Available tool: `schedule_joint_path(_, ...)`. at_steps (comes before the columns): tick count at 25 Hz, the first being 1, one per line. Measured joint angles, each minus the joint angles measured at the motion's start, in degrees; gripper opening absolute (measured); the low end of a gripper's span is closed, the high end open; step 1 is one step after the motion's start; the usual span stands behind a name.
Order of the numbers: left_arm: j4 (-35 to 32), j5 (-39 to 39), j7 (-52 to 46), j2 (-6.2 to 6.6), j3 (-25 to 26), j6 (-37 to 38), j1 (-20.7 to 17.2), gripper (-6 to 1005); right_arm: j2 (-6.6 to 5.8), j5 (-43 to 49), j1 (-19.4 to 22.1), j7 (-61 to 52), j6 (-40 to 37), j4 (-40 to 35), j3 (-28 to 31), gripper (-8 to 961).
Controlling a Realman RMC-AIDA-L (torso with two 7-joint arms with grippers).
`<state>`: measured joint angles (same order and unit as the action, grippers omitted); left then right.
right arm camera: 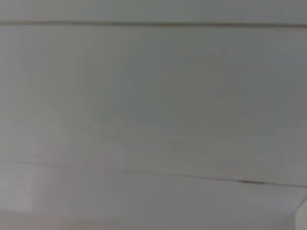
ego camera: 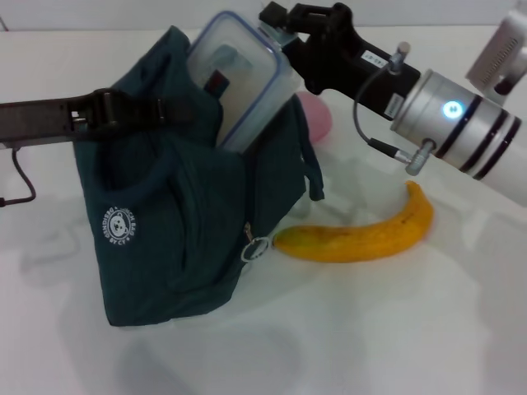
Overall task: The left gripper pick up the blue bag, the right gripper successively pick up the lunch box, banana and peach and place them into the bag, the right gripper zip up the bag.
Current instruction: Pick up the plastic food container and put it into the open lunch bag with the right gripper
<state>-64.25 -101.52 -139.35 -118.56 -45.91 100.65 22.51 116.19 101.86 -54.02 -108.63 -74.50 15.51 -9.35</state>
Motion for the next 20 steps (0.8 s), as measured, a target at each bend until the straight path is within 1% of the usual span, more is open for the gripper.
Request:
schedule_joint_path(3, 0.1, 0.0, 0.1, 0.03, -0.1, 0.1, 0.1, 45, 0.01, 0.5, -0.8, 0.1, 0.8, 0.1, 0.2, 98)
schedule_joint_path(7, 0.1, 0.2, 0.1, 0.09, 0.0, 0.4, 0.1, 45, 0.00, 0.5, -1.1, 2.2, 0.4, 0.3, 1.7, 98)
schedule_joint_path(13, 0.1, 0.3, 0.1, 0.12, 0.3, 0.6, 0.1, 45, 0.00, 0.6, -1.6, 2.6, 0.6, 0.7, 2.1, 98)
schedule_joint_path(19, 0.1, 0.3, 0.2, 0.10, 0.3, 0.6, 0.0, 45, 0.00, 0.6, -1.4, 2.4, 0.9, 0.8, 3.0, 284)
schedule_joint_path(20, 0.1, 0.3, 0.2, 0.10, 0.3, 0.6, 0.0, 45, 0.00, 0.6, -1.2, 2.4, 0.8, 0.8, 3.2, 331)
